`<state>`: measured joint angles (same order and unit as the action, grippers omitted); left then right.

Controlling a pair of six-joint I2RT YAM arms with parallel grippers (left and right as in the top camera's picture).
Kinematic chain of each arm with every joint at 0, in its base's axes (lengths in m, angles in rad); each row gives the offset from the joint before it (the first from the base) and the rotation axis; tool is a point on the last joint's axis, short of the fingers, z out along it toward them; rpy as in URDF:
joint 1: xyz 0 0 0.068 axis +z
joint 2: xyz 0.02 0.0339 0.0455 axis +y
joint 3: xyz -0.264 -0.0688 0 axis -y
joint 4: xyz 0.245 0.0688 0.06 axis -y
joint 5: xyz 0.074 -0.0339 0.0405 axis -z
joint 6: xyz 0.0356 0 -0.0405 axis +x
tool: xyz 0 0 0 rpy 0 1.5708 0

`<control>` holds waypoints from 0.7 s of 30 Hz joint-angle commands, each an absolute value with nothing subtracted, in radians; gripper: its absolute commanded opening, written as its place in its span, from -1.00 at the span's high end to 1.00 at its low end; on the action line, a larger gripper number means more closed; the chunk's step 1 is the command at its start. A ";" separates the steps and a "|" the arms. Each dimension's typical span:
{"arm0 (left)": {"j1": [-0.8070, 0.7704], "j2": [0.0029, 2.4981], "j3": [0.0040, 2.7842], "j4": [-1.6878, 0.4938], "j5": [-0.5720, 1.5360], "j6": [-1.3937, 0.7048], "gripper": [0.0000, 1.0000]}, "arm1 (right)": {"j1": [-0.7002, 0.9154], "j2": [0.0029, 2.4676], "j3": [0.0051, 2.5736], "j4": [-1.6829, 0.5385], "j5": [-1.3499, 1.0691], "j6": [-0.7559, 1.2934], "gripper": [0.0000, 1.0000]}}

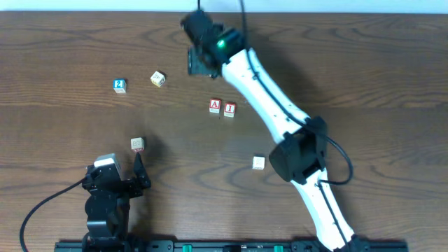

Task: Spell out Ai2
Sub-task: 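Raise right arm away from the blocks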

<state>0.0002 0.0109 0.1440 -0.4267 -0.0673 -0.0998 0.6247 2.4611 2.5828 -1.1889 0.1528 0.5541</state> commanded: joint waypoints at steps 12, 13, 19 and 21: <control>0.006 0.005 0.125 -0.430 -0.078 -0.086 -0.91 | 0.546 2.213 2.977 -1.495 0.108 0.282 -0.59; 0.006 0.005 0.125 -0.430 -0.078 -0.086 -0.91 | 0.530 2.181 2.952 -1.494 0.095 0.278 -0.59; 0.006 0.005 0.125 -0.430 -0.099 -0.081 -0.91 | 0.345 1.940 2.645 -1.446 -0.117 0.263 -0.57; 0.006 0.005 0.125 -0.424 -0.089 -0.086 -0.91 | 0.282 1.868 2.527 -1.415 -0.179 0.264 -0.57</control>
